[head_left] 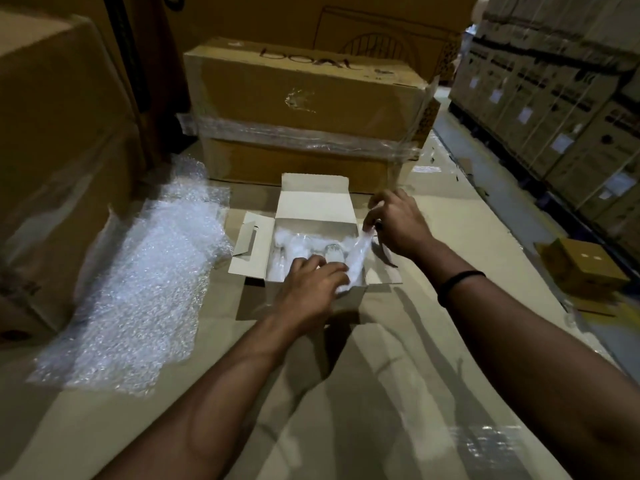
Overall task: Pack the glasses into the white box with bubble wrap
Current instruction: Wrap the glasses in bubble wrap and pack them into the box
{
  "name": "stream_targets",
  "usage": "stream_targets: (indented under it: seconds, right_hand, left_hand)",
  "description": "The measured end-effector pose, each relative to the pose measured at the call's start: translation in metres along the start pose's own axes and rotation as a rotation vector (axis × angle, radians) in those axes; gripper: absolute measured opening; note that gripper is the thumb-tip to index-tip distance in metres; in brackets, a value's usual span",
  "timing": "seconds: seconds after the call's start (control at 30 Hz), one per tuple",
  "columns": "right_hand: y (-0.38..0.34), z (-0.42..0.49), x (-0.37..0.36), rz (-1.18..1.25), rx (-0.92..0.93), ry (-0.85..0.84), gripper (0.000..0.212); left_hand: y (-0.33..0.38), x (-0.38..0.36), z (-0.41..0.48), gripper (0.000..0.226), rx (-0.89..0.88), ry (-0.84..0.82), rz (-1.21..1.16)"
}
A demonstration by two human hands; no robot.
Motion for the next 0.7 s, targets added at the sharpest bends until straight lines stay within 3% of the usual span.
stream_targets:
  seconds: [0.17,0.33,0.47,0.6,0.7]
  right_hand:
    - [-0.019,0.019,-0.018,-0.094,0.175,-0.111,0.021]
    - [-0.028,0.024,-0.045,-0.154,0.268,-0.281,0.033]
    - [-0.023,0.023,-0.044,-0.062,0.206,-0.416,0.049]
    - [-0.018,0.019,-0.042,-0.125,0.271,-0.433,0.038]
    - [-0.023,0.02,-0.043,-0.219,0.313,-0.411,0.032]
  left_hand:
    - [0.006,-0.008,0.02,0.035,0.079,-0.157,-0.059]
    - [-0.003,-0.028,0.03,0.053,0.112,-0.313,-0.033]
    - [-0.002,-0.033,0.032,0.041,0.133,-0.34,0.001]
    - [-0.001,-0.036,0.031,0.039,0.141,-0.342,0.008]
    - [0.004,-0.031,0.033,0.045,0.077,-0.25,0.07]
Point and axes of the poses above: each hand's wrist, its own z-axis towards the middle knuckle, its own x-axis out of the back of the hand, y = z × x, the point moved 6 cm from there along z, towards the middle knuckle, and after that the axes turned 7 degrees about -z, right-handed, at the moved point
